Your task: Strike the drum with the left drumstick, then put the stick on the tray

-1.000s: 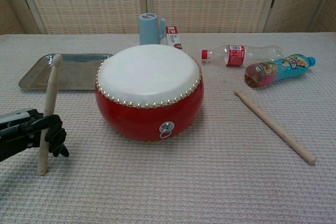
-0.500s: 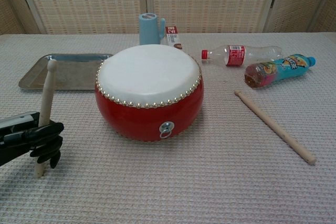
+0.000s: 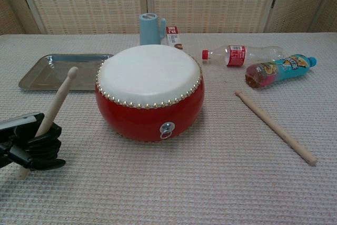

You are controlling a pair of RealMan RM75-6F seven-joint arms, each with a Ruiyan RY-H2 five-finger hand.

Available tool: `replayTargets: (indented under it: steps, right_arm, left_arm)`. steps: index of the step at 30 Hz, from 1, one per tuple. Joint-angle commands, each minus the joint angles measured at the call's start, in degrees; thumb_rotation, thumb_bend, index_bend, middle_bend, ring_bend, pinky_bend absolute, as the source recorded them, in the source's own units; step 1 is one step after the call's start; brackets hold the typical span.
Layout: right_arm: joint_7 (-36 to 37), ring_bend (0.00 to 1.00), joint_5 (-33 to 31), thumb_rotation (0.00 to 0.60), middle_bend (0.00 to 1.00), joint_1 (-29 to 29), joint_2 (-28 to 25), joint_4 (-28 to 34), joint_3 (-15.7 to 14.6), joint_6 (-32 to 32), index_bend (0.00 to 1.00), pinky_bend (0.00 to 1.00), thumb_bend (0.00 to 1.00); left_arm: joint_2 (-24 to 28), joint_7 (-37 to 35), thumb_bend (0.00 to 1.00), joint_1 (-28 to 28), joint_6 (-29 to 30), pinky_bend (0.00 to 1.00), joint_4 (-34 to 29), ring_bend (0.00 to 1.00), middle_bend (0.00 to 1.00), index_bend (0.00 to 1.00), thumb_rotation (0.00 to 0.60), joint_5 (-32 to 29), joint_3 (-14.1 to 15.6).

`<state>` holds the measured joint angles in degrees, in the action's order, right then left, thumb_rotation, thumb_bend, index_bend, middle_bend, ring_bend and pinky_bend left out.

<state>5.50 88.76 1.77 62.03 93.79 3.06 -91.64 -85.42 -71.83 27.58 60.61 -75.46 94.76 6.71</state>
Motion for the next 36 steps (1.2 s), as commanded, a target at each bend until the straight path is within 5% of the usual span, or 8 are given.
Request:
replayTargets:
  steps: [1, 6, 16, 25, 36]
  right_arm:
    - [-0.1, 0.0, 0.0, 0.6, 0.05, 0.0, 0.0, 0.0, 0.0, -0.1, 0.0, 0.0, 0.02]
    - [-0.2, 0.0, 0.1, 0.6, 0.05, -0.1, 0.1, 0.0, 0.2, -0.1, 0.0, 0.0, 0.02]
    - [-0.1, 0.0, 0.3, 0.6, 0.05, -0.1, 0.1, 0.0, 0.2, -0.5, 0.0, 0.0, 0.02]
    - [1.0, 0.0, 1.2, 0.6, 0.05, 0.0, -0.1, -1.0, 0.2, -1.2, 0.0, 0.0, 0.02]
    - [-0.2, 0.0, 2.3, 0.6, 0.05, -1.7, -2.0, -0.8, 2.1, -1.9, 0.0, 0.0, 0.02]
  left_arm:
    - [-0.1, -0.5, 0.25, 0.4, 0.1, 0.84, 0.6, 0.89, 0.99, 0.95, 0.6, 0.0, 0.4]
    - [-0.3, -1.1, 0.33, 0.9, 0.1, 0.88, 1.2, 0.92, 1.0, 0.98, 0.6, 0.4, 1.0]
    - [-0.1, 0.8, 0.9, 1.6, 0.3, 0.99, 2.1, 1.0, 1.0, 1.0, 0.6, -0.4, 0.8]
    - [9.0, 16.7, 0.95, 4.0, -0.7, 1.0, -3.6, 1.0, 1.0, 1.0, 0.6, -2.5, -1.6]
    - [19.3, 54.8, 0.95, 6.0, -3.4, 1.0, -15.0, 1.0, 1.0, 1.0, 0.6, -22.4, -11.0]
